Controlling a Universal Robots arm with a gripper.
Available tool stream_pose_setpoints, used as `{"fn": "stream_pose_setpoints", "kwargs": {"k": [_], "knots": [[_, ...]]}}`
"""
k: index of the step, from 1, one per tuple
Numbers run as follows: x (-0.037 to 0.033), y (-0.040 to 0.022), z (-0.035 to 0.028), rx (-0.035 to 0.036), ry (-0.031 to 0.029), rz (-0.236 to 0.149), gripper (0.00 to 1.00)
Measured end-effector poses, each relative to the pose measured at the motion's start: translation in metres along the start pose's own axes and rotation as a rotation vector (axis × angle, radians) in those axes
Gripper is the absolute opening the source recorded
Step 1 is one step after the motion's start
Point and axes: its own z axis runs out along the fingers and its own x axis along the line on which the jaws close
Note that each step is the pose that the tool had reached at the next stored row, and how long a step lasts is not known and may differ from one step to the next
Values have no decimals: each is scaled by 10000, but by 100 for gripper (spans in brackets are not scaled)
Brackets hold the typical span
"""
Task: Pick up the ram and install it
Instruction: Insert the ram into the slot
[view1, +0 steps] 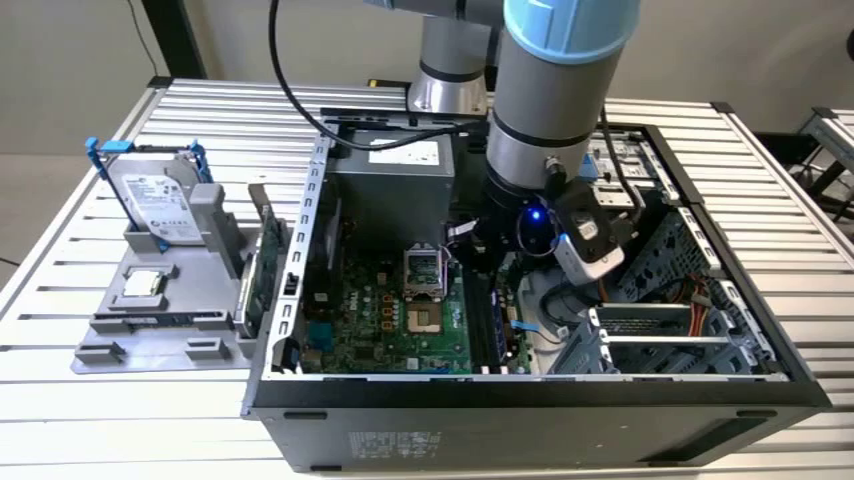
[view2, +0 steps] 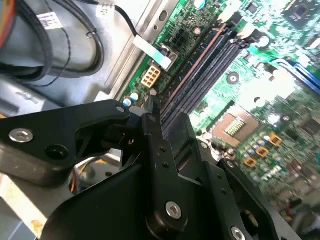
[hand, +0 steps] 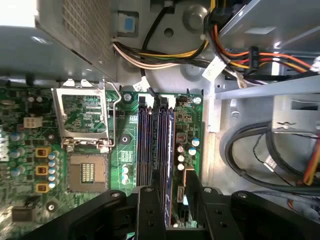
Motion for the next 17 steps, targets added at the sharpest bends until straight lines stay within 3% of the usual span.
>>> {"fn": "stream_pose_setpoints", "kwargs": {"k": [2, 6, 7, 17], "knots": [[-3, 0, -44, 1, 0, 0, 100], [-3, 0, -44, -3, -1, -1, 100], [-3, 0, -44, -3, -1, -1, 0], [-4, 0, -47, -2, 0, -1, 0]]}}
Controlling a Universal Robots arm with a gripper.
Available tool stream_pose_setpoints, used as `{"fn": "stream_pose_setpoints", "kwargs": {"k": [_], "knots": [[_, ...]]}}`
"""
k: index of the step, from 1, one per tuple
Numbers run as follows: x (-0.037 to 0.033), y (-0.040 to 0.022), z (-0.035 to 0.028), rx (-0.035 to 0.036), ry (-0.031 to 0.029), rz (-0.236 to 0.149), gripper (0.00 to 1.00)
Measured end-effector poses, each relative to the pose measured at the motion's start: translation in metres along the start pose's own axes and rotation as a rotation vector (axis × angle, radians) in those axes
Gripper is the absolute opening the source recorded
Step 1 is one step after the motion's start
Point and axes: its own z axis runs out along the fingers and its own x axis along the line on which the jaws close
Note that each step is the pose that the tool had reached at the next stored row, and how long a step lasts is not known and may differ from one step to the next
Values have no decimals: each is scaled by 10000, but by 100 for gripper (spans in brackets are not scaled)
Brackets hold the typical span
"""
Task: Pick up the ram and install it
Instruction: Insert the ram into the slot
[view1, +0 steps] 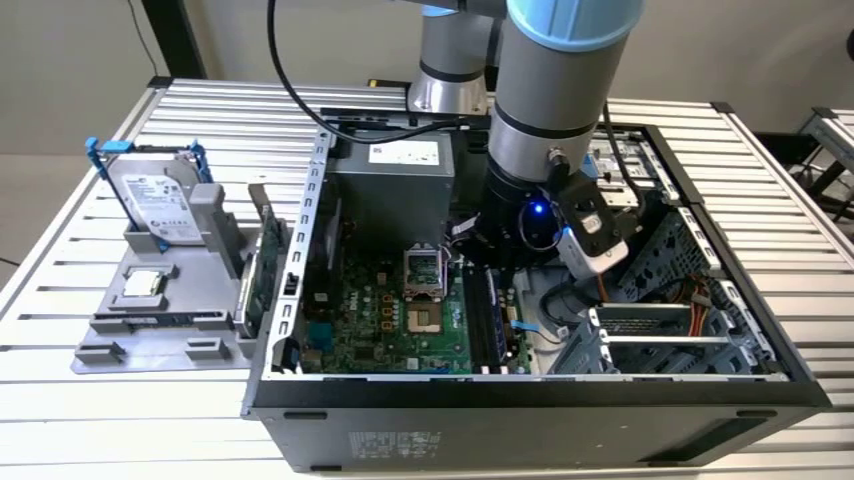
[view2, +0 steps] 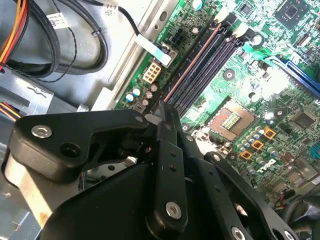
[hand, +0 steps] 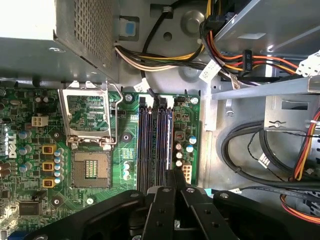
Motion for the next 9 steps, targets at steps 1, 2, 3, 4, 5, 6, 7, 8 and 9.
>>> {"fn": "stream_pose_setpoints", "kwargs": {"k": [1, 2, 3, 4, 5, 6, 7, 8, 9], "knots": [[0, 0, 0, 0, 0, 0, 0], [0, 0, 0, 0, 0, 0, 0], [0, 0, 0, -1, 0, 0, 0], [0, 0, 0, -1, 0, 1, 0], [0, 0, -1, 0, 0, 0, 0], [0, 0, -1, 0, 0, 0, 0], [0, 0, -1, 0, 0, 0, 0], [0, 0, -1, -1, 0, -7, 0], [0, 0, -1, -5, 1, -60, 0]]}}
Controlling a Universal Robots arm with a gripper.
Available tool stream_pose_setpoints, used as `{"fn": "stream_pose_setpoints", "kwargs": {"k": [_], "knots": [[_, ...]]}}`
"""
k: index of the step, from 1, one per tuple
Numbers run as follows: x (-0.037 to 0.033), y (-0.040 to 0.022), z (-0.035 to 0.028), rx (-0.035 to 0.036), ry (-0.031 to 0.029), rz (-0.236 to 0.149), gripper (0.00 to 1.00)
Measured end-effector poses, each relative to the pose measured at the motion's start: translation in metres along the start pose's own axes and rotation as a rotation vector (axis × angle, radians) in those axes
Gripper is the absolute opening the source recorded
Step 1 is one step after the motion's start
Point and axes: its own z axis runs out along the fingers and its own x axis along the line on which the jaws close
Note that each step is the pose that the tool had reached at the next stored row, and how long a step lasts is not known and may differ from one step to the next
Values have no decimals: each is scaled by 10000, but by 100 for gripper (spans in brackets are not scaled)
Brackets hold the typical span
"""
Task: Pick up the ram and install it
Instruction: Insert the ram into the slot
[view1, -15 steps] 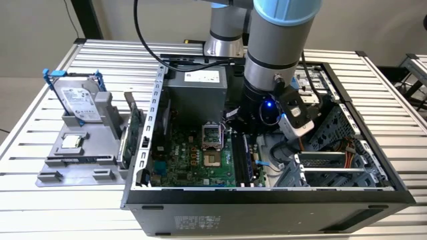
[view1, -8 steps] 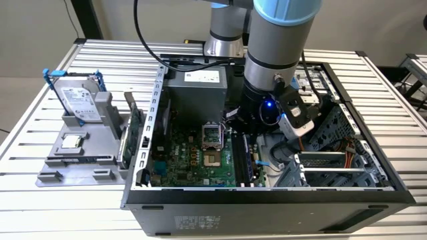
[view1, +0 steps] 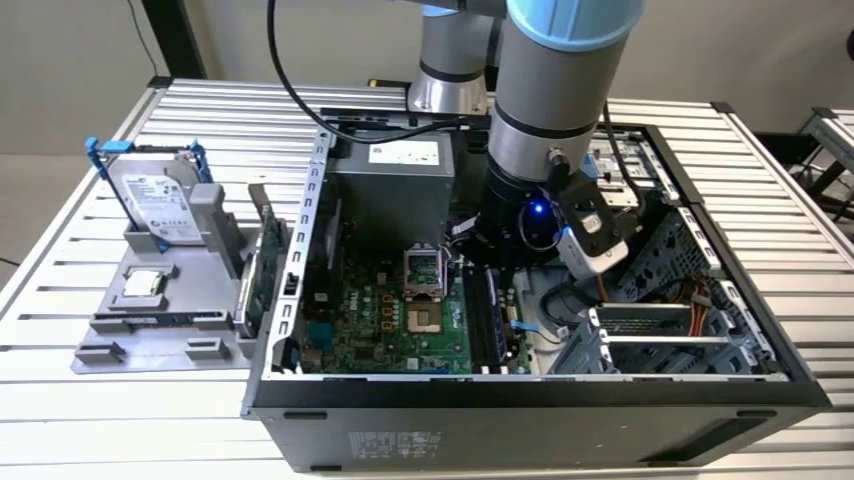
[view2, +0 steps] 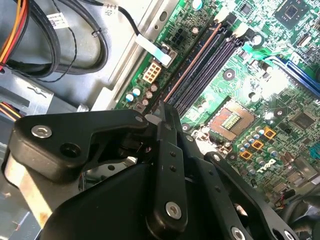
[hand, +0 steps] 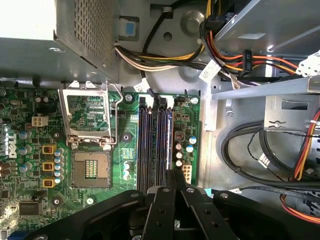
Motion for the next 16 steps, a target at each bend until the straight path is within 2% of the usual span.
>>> {"fn": "stream_pose_setpoints", "kwargs": {"k": [3, 16], "knots": [[0, 0, -1, -28, 4, -437, 0], [0, 0, 0, -195, 20, -2775, 0]]}}
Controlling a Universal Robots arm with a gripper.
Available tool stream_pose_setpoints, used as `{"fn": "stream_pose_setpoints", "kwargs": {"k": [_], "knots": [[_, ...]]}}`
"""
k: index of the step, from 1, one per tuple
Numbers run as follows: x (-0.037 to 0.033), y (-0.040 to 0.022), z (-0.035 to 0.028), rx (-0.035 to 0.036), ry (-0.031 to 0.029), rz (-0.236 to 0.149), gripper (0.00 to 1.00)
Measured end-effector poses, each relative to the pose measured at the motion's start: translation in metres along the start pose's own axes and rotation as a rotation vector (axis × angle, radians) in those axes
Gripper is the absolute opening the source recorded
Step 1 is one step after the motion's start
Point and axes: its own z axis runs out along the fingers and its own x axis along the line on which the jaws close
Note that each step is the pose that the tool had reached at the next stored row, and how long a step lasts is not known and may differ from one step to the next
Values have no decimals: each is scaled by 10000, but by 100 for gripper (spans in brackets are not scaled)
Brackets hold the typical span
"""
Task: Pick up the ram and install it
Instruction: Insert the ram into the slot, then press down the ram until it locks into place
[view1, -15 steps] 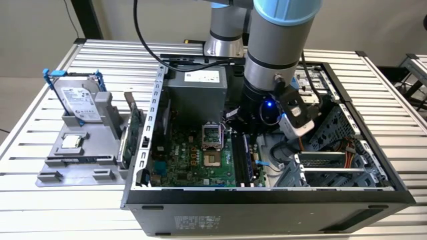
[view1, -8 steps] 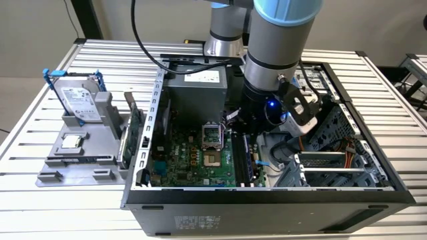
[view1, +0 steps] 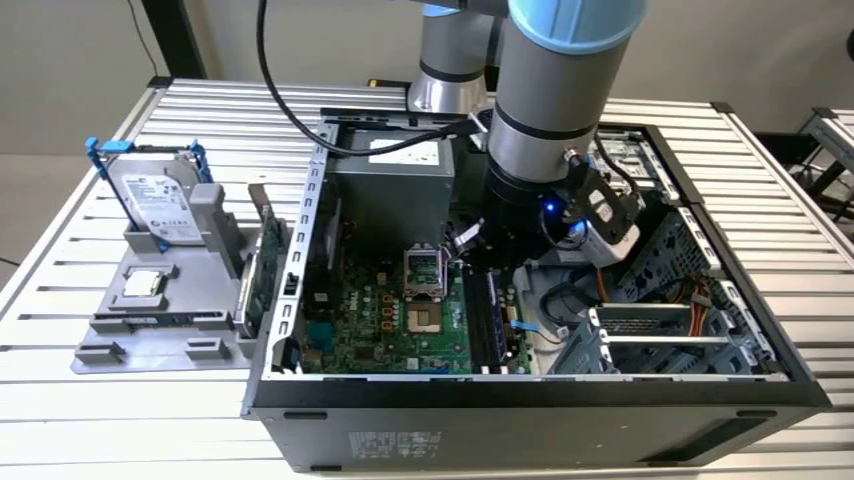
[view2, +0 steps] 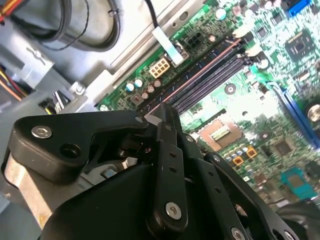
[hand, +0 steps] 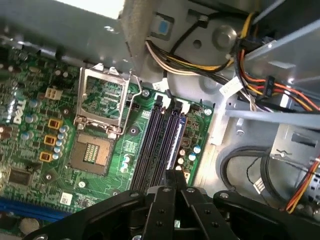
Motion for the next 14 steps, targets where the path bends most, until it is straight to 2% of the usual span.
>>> {"fn": "stream_pose_setpoints", "kwargs": {"k": [8, 9, 14], "knots": [[0, 0, 0, -94, 9, -1318, 0], [0, 0, 0, -114, 12, -1604, 0], [0, 0, 0, -167, 18, -2367, 0]]}}
